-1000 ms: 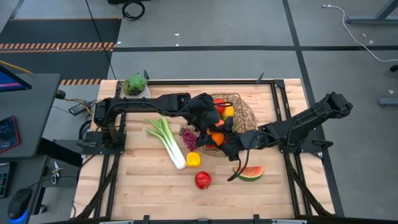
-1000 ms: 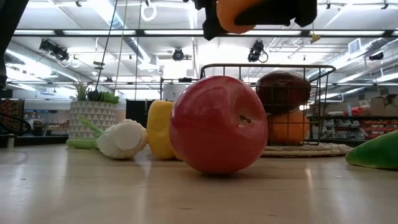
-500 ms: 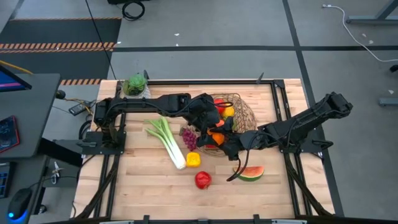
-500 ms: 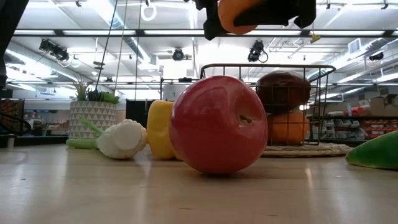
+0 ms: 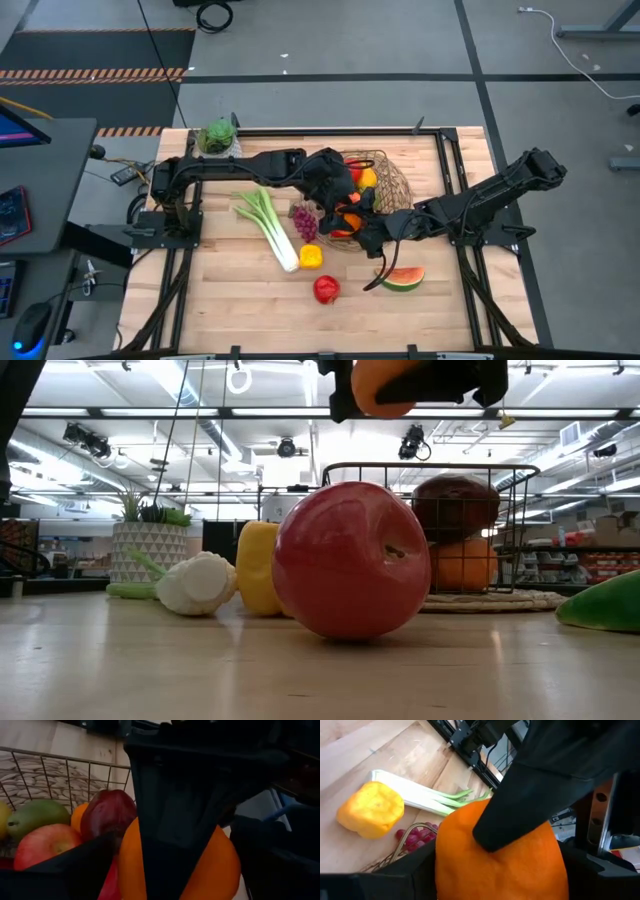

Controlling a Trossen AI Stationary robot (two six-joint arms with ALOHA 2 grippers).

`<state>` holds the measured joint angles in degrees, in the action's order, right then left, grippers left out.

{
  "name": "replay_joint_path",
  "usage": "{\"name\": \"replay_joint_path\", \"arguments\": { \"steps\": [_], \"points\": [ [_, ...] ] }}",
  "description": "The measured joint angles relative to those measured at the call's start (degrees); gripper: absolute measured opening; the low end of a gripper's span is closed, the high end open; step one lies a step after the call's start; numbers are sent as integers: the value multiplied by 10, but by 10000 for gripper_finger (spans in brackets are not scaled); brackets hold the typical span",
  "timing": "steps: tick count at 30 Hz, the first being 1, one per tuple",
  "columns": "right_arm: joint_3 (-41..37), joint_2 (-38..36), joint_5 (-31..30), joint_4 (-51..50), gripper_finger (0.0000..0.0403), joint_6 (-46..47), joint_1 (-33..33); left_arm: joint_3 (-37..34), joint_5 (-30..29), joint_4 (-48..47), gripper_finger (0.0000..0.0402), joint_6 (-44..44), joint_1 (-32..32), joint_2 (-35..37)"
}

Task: Build produce basket
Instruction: Put the orange into the wire basket

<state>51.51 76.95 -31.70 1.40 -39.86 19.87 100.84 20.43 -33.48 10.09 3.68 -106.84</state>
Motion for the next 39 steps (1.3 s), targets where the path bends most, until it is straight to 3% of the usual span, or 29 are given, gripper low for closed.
{"name": "replay_joint_path", "arguments": {
  "steps": [5,14,28,35,39],
  "points": [
    [0,0,-7,-8,295,7,0,0,-5,-6,399,-2,-1,0],
    [0,-5,-87,-23,294,-9,22,5,-3,-30,400,-23,10,0],
    [0,-75,-145,-105,294,35,44,5,-4,-85,400,-50,14,9],
    [0,-109,-142,-193,295,132,46,5,-3,-154,400,-82,12,17],
    [0,-129,-96,-213,295,175,48,5,-6,-179,400,-77,17,17]
  ]
}}
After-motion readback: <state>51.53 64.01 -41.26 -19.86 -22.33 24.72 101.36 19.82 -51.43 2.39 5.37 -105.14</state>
